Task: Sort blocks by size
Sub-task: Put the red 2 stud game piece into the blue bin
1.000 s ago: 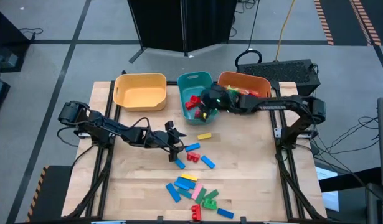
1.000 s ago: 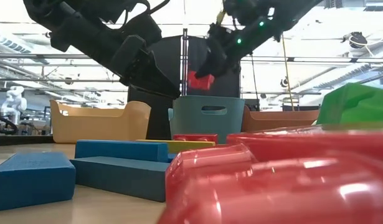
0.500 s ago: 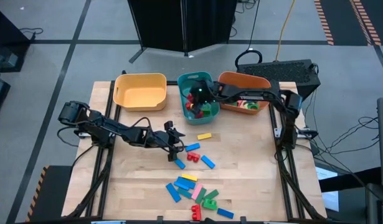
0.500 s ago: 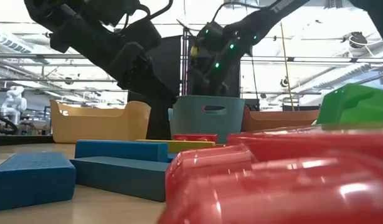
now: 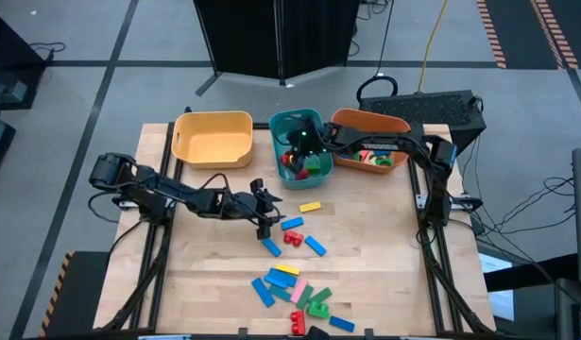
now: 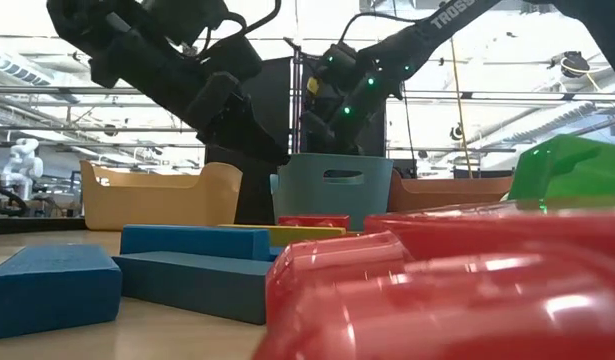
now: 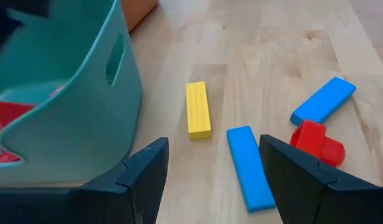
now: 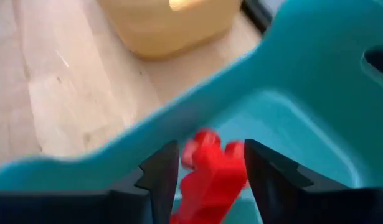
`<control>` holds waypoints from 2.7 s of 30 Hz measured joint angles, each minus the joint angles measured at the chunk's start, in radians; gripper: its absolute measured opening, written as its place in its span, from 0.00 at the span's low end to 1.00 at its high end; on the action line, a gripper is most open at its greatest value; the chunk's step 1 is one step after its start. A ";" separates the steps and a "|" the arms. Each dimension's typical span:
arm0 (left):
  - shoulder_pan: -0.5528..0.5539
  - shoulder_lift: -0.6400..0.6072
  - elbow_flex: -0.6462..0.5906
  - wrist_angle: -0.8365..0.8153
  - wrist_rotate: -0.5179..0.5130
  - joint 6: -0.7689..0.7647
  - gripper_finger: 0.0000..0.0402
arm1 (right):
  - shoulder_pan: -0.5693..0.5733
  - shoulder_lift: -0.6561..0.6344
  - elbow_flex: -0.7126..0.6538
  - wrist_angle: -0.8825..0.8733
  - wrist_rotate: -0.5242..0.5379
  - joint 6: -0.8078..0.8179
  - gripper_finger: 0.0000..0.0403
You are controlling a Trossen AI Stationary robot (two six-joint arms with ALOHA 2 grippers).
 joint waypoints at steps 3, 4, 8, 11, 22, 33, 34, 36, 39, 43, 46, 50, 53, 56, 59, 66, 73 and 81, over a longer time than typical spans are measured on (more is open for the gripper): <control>0.021 0.000 0.000 0.036 0.022 0.011 0.60 | -0.001 -0.007 0.001 0.003 0.001 -0.015 0.46; 0.029 0.000 0.000 0.053 0.031 0.013 0.60 | -0.001 -0.008 0.000 0.001 0.001 -0.016 0.47; 0.064 0.033 0.000 0.151 0.109 0.040 0.60 | 0.000 -0.044 -0.001 -0.039 0.010 0.001 0.52; 0.091 0.108 0.000 0.305 0.236 0.059 0.60 | 0.013 -0.107 -0.001 -0.104 0.081 -0.032 0.54; 0.158 0.268 0.023 0.453 0.176 0.061 0.60 | 0.141 -0.347 -0.025 -0.372 0.275 -0.015 0.53; 0.183 0.278 0.023 0.453 0.061 -0.017 0.60 | 0.287 -0.566 -0.344 -0.331 0.473 0.145 0.53; 0.183 0.278 0.023 0.451 0.053 -0.017 0.60 | 0.297 -0.591 -0.376 -0.329 0.473 0.167 0.53; 0.183 0.278 0.023 0.448 0.042 -0.020 0.60 | 0.320 -0.642 -0.439 -0.321 0.473 0.209 0.53; 0.181 0.273 0.023 0.442 0.034 -0.048 0.60 | 0.366 -0.719 -0.525 -0.295 0.469 0.242 0.53; 0.176 0.260 0.023 0.419 0.026 -0.068 0.60 | 0.437 -0.775 -0.630 -0.195 0.448 0.266 0.53; 0.172 0.250 0.023 0.417 0.022 -0.069 0.60 | 0.483 -0.767 -0.698 -0.058 0.386 0.272 0.53; 0.156 0.243 0.023 0.415 0.022 -0.067 0.60 | 0.542 -0.704 -0.755 0.129 0.363 0.281 0.53; 0.138 0.237 0.022 0.394 0.022 -0.059 0.60 | 0.582 -0.630 -0.758 0.234 0.363 0.286 0.53; 0.119 0.223 0.022 0.378 0.022 -0.028 0.60 | 0.615 -0.532 -0.758 0.348 0.363 0.270 0.53; 0.096 0.189 0.022 0.325 0.018 -0.013 0.60 | 0.634 -0.432 -0.758 0.463 0.363 0.245 0.53; 0.021 0.066 0.023 0.132 0.002 0.022 0.60 | 0.647 -0.276 -0.757 0.690 0.360 0.211 0.53; -0.085 -0.016 0.023 -0.024 0.008 0.076 0.60 | 0.681 -0.144 -0.672 0.710 0.360 0.196 0.53; -0.152 -0.017 0.022 -0.089 0.010 0.106 0.60 | 0.689 -0.007 -0.498 0.578 0.424 0.181 0.53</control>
